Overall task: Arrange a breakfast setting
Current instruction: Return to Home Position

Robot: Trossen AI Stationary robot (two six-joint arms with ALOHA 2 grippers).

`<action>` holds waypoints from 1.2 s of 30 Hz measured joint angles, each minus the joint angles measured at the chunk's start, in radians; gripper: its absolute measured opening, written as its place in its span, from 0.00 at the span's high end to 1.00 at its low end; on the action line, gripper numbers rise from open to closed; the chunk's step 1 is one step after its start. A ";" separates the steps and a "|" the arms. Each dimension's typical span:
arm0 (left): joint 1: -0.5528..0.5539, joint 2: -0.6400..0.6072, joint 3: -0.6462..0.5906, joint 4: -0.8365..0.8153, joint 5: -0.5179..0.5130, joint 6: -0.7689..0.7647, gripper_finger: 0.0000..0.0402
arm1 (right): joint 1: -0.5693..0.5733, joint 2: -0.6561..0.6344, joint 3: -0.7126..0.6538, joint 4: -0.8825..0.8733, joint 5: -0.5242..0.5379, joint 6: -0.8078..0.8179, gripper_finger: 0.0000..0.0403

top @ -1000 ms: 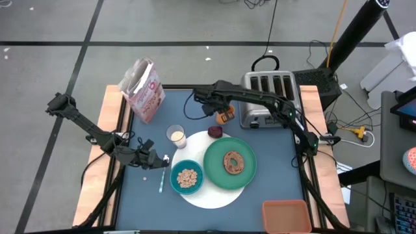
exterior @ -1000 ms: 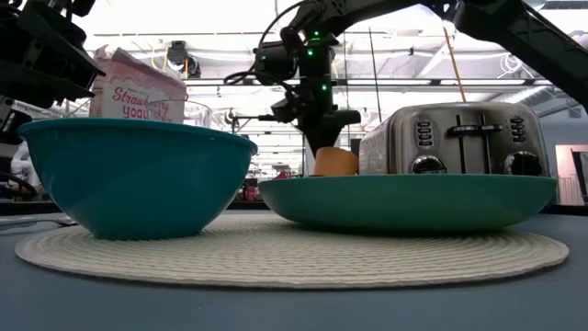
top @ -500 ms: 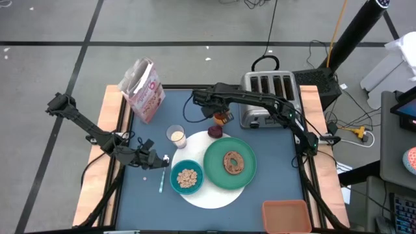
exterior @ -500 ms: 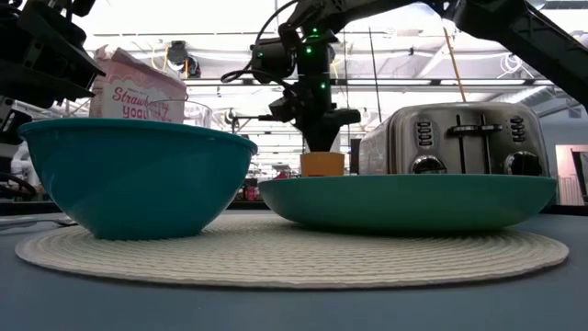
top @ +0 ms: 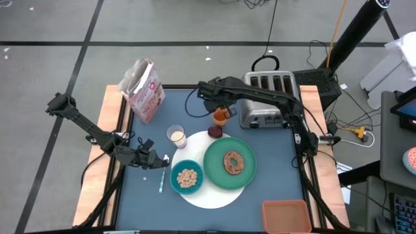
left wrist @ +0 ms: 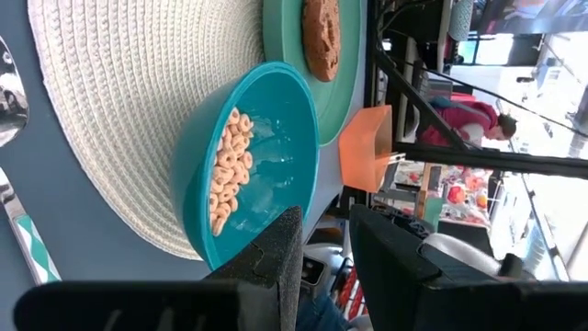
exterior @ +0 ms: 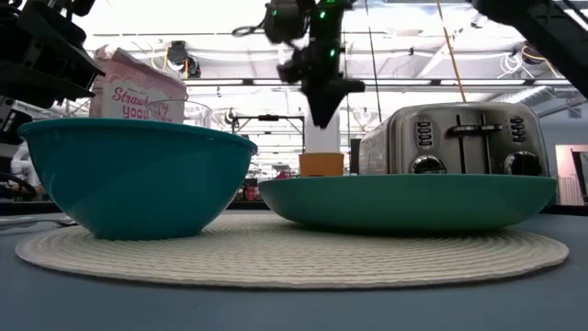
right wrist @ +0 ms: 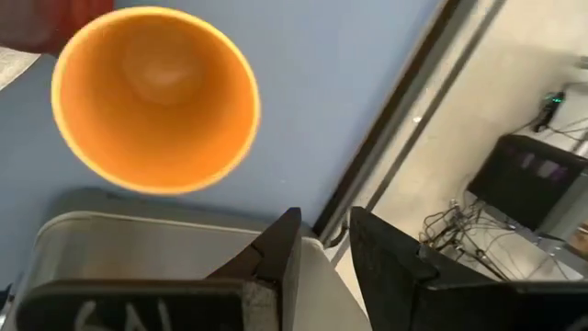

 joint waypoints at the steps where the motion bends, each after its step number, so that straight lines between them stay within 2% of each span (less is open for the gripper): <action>1: 0.000 0.000 0.000 0.000 0.000 0.008 0.75 | 0.000 -0.018 0.000 0.000 0.000 0.001 0.78; 5: 0.000 0.000 0.000 0.075 0.011 0.057 0.75 | 0.000 -0.113 0.000 0.011 -0.001 0.018 0.78; 11: -0.001 0.000 0.000 0.338 0.034 0.219 0.75 | 0.000 -0.291 0.000 0.076 -0.002 0.053 0.78; 16: 0.016 0.000 0.000 0.486 0.032 0.387 0.75 | 0.003 -0.434 0.000 0.151 -0.002 0.183 0.78; 21: 0.092 -0.001 0.000 0.560 0.028 0.598 0.75 | 0.003 -0.550 0.002 0.176 -0.005 0.349 0.78; 23: 0.130 0.000 0.000 0.571 0.028 0.675 0.75 | 0.003 -0.587 -0.008 0.168 -0.047 0.402 0.78; 29: 0.250 -0.001 0.000 0.577 0.144 0.807 0.75 | 0.005 -0.725 -0.127 0.191 -0.268 0.466 0.78; 36: 0.382 -0.001 0.000 0.576 0.248 0.952 0.75 | 0.005 -0.901 -0.377 0.350 -0.288 0.495 0.78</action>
